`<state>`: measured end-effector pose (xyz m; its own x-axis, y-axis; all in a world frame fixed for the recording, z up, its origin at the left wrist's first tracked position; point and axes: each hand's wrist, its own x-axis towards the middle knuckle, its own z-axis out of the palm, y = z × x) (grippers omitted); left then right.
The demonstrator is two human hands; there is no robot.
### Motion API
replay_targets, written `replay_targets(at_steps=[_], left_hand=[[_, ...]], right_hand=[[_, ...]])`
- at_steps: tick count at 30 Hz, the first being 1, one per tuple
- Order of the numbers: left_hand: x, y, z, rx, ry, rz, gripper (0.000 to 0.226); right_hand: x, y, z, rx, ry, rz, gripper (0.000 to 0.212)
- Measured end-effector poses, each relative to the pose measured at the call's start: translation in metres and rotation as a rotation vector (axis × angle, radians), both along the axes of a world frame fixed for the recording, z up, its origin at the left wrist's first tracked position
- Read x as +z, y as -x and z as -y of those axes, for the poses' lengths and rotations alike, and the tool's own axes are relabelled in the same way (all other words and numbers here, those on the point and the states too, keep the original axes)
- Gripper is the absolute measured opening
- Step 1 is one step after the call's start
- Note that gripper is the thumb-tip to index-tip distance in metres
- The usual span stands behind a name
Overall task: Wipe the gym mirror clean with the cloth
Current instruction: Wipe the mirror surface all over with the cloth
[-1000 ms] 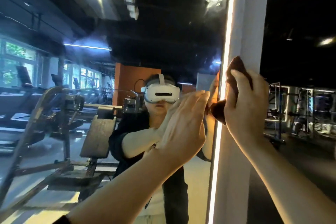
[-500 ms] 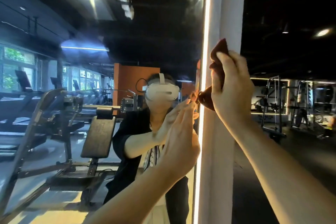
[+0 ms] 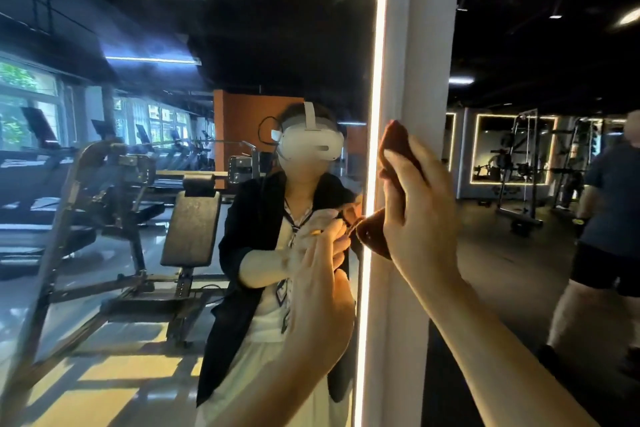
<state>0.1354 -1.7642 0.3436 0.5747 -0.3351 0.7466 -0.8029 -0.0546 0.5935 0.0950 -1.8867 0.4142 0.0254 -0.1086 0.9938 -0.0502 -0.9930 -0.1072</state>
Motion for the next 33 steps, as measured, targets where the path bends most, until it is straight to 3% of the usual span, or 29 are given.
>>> replay_targets(at_steps=[3,7,9,13,15,17,21,25,28,33], left_hand=[[-0.014,0.011,0.001,-0.022,-0.007,-0.073,0.064],[-0.048,0.019,-0.006,-0.046,-0.009,-0.123,0.069],[-0.060,0.020,-0.007,-0.043,-0.042,-0.150,0.069],[-0.072,0.023,-0.002,-0.070,-0.030,-0.160,0.061],[-0.081,0.026,0.001,-0.078,-0.017,-0.176,0.052],[-0.093,0.030,0.001,-0.095,-0.042,-0.223,0.044],[-0.112,0.031,-0.008,-0.086,-0.137,-0.280,0.058],[-0.107,0.029,-0.014,-0.129,-0.159,-0.346,0.063],[-0.106,0.026,-0.015,-0.159,-0.153,-0.401,0.063],[-0.124,0.021,-0.026,-0.180,-0.139,-0.477,0.052]], right_hand=[[-0.022,0.000,0.006,0.043,-0.027,-0.032,0.035],[-0.144,0.010,-0.009,0.062,-0.073,-0.167,0.036],[-0.170,0.013,-0.015,0.041,-0.097,-0.159,0.034],[-0.124,0.009,-0.007,0.055,-0.175,0.026,0.029],[-0.123,0.006,-0.003,0.047,-0.167,-0.001,0.030],[-0.161,0.009,-0.005,0.041,-0.199,-0.103,0.031],[-0.232,0.026,-0.022,0.050,-0.357,-0.203,0.029],[-0.156,0.019,-0.017,0.106,-0.258,0.027,0.032],[-0.116,0.005,-0.014,0.084,-0.095,-0.066,0.040],[-0.221,0.016,-0.032,-0.045,-0.141,-0.236,0.031]])
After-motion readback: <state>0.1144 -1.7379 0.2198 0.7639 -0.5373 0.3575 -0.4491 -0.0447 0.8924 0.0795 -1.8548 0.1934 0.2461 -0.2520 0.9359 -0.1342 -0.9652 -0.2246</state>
